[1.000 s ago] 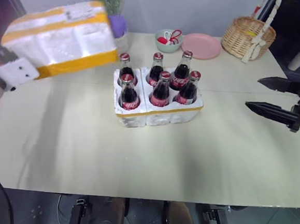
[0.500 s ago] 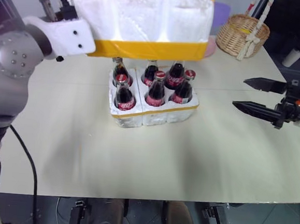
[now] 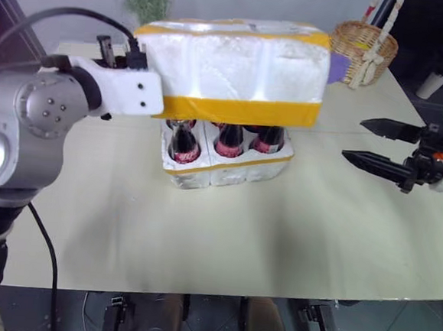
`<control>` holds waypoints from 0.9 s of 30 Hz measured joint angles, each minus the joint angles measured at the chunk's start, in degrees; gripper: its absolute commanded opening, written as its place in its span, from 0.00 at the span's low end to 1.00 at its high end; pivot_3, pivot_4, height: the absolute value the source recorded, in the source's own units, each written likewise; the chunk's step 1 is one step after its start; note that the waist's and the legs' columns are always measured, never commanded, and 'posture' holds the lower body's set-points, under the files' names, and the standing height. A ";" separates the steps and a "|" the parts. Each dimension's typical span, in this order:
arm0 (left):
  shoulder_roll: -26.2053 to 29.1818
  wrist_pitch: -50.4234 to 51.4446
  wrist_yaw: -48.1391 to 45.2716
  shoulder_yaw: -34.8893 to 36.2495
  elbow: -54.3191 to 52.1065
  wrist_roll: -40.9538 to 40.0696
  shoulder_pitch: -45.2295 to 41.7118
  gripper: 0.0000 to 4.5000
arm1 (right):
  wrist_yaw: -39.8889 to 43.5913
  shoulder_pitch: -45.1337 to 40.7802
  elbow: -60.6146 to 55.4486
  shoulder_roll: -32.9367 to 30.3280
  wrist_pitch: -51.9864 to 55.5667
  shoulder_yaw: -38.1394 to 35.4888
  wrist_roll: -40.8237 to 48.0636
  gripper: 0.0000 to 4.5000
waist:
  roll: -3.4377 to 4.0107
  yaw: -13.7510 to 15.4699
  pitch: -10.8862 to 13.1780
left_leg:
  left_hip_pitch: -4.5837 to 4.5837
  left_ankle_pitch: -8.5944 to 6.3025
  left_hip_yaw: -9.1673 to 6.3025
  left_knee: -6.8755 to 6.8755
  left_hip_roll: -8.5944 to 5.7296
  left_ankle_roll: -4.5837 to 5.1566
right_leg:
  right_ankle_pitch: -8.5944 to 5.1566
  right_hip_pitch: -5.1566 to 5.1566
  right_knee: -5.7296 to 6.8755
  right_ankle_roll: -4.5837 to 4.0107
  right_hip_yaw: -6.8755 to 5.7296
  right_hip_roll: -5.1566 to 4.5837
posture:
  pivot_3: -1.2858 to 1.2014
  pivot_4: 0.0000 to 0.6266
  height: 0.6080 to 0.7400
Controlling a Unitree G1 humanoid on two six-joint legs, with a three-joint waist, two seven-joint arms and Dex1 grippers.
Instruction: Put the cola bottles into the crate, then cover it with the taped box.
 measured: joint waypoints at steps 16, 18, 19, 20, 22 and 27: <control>3.41 -0.59 -8.36 10.03 -4.12 -7.01 6.63 0.99 | -0.18 -1.48 0.85 0.59 -0.55 1.02 0.30 1.00 | 0.00 -0.39 0.00 | 0.01 0.00 0.00 -0.02 0.01 0.00 | 0.00 0.00 -0.01 0.00 0.00 0.00 | 0.52 0.24 0.98; 4.86 0.71 -11.05 14.34 -4.69 -10.61 9.87 0.99 | 0.13 -1.93 1.42 0.65 -1.03 1.61 0.16 1.00 | 0.02 -0.58 0.00 | 0.03 -0.01 0.00 -0.05 0.02 0.01 | 0.00 -0.01 -0.01 -0.01 0.00 0.01 | 0.52 0.24 0.98; 5.85 1.03 -12.65 16.46 -4.69 -12.36 12.49 0.99 | 0.45 -2.05 1.72 0.66 -1.13 1.92 -0.05 1.00 | 0.04 -0.65 -0.01 | 0.05 -0.01 0.01 -0.06 0.02 0.02 | -0.01 -0.01 0.00 -0.01 0.01 0.01 | 0.52 0.24 0.98; 6.86 0.77 -14.17 18.30 -4.40 -13.86 15.36 0.99 | 0.63 -2.15 1.89 0.66 -1.15 2.17 -0.15 1.00 | 0.06 -0.65 0.00 | 0.05 -0.01 0.01 -0.07 0.03 0.02 | -0.01 -0.02 0.00 -0.01 0.01 0.02 | 0.52 0.24 0.98; 7.88 0.15 -17.41 22.37 -3.74 -17.21 21.58 0.99 | 1.13 -2.25 2.10 0.65 -1.29 2.61 -0.36 1.00 | 0.06 -0.55 0.00 | 0.04 -0.01 0.01 -0.06 0.04 0.02 | -0.01 -0.01 0.00 -0.02 0.01 0.02 | 0.52 0.24 0.98; 7.40 1.33 -25.12 30.98 -1.19 -29.33 29.27 0.99 | 2.26 -2.30 3.02 0.39 -1.65 2.70 -1.38 1.00 | 0.05 0.10 0.01 | 0.02 -0.01 0.01 0.00 0.02 0.02 | 0.00 0.03 -0.04 -0.02 0.00 -0.01 | 0.52 0.24 0.98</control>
